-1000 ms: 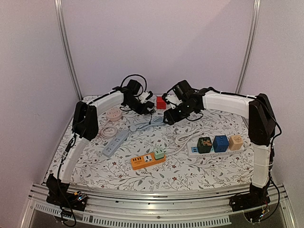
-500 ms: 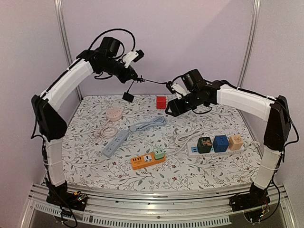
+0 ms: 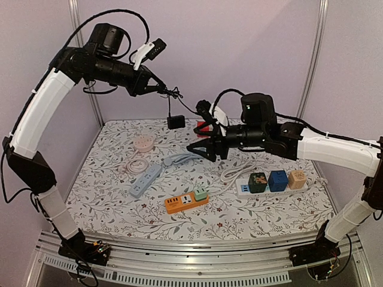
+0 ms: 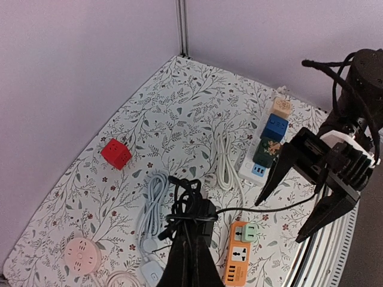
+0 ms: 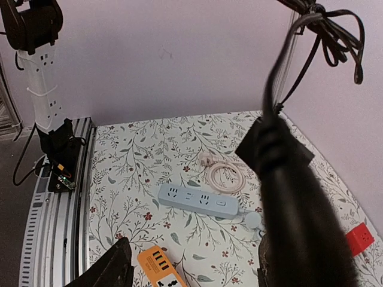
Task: Insert the plug
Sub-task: Pick up the plug from the center of the board, then adjust the plug.
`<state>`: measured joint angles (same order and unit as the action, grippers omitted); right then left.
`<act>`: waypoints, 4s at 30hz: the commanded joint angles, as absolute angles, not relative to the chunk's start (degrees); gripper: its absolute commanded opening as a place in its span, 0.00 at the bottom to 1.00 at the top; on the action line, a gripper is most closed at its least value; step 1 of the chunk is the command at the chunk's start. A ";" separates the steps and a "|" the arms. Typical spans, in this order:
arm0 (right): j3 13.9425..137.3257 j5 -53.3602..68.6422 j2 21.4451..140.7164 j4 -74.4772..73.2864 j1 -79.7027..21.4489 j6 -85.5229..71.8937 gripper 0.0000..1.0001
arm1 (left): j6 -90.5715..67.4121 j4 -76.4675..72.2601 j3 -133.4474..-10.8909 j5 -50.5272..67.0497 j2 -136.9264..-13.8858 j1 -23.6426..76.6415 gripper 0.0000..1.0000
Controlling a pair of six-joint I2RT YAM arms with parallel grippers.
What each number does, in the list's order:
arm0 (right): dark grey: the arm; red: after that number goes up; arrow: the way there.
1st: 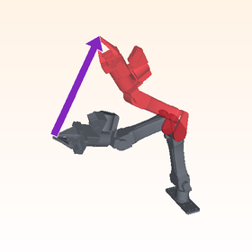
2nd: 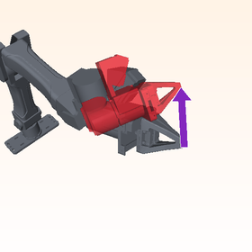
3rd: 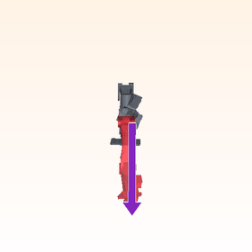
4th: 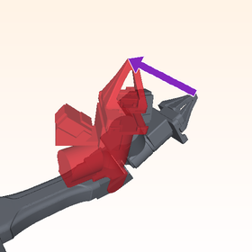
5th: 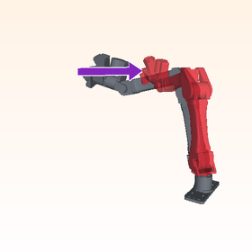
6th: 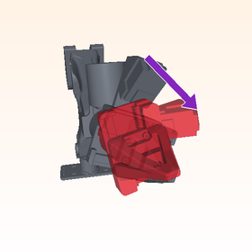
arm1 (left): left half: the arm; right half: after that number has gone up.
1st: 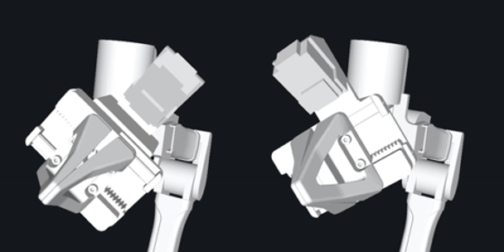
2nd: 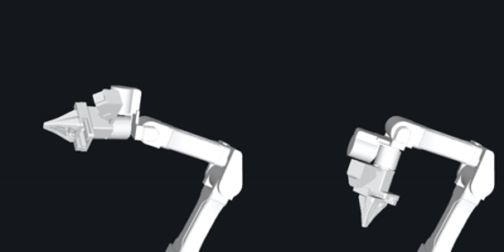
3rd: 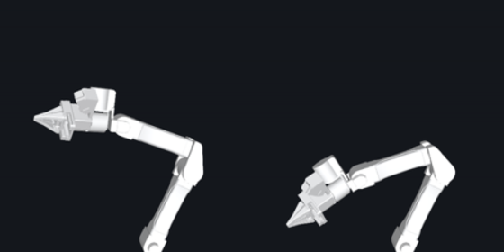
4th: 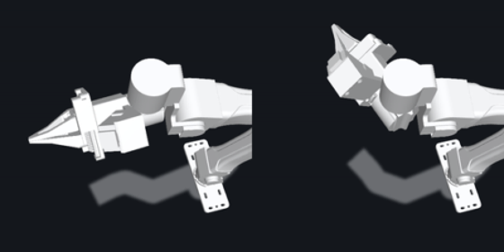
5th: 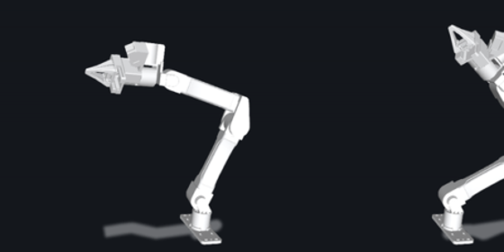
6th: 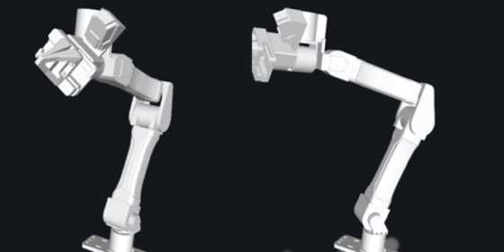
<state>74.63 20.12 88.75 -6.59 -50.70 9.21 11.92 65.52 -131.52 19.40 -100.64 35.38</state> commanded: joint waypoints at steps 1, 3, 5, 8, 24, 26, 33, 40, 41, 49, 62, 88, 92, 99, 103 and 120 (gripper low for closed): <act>69.34 26.20 84.15 10.77 -49.61 11.44 0.71 | 7.83 66.54 -133.42 23.28 -97.45 36.50 0.00; 68.51 29.10 82.49 10.99 -49.57 11.80 0.72 | 9.04 66.66 -134.23 23.42 -96.40 36.95 0.00; 67.54 31.90 81.51 10.99 -49.42 11.43 0.73 | 9.98 67.11 -135.22 23.94 -95.89 37.29 0.00; 65.80 38.38 79.11 12.79 -46.98 8.80 0.75 | 10.22 67.56 -136.05 25.34 -95.01 37.53 0.00; 62.81 33.72 78.02 19.60 -39.40 -4.69 0.81 | 12.62 68.00 -139.34 25.92 -94.68 37.87 0.00; 67.17 35.03 80.39 20.26 -41.23 -2.51 0.87 | 13.48 68.87 -140.15 27.99 -94.66 37.88 0.00; 81.02 39.69 92.24 20.60 -42.53 -4.16 0.99 | 15.32 70.39 -142.19 32.96 -94.56 38.01 0.00; 86.08 45.28 98.29 19.32 -46.61 -3.01 0.99 | 15.24 70.84 -143.33 36.11 -95.64 38.91 0.00; 86.65 46.36 99.34 19.21 -47.14 -3.58 0.99 | 15.21 70.88 -143.47 36.10 -95.70 38.98 0.00; 91.75 42.71 105.08 18.63 -48.79 -6.22 0.94 | 15.97 71.63 -142.67 36.13 -95.78 39.61 0.00; 90.44 48.62 104.75 18.79 -48.95 -6.83 0.33 | 16.63 72.11 -142.69 36.03 -96.26 39.91 0.00; 94.62 51.53 102.80 -13.09 -46.61 -32.59 0.00 | 70.99 63.56 -93.08 0.13 -58.83 40.87 0.99; 95.53 53.42 104.21 -13.02 -48.52 -37.50 0.00 | 109.20 33.17 -61.92 7.13 -39.04 42.57 1.00; 97.97 57.00 106.16 -13.38 -51.75 -41.04 0.00 | 125.16 14.60 -47.63 23.22 -39.69 43.70 0.99; 98.63 57.47 107.05 -13.52 -53.05 -41.52 0.00 | 126.81 7.77 -44.35 25.48 -42.23 44.13 0.97; 103.98 60.08 112.00 -13.51 -55.40 -41.88 0.00 | 124.38 2.83 -42.63 21.31 -47.12 45.27 0.44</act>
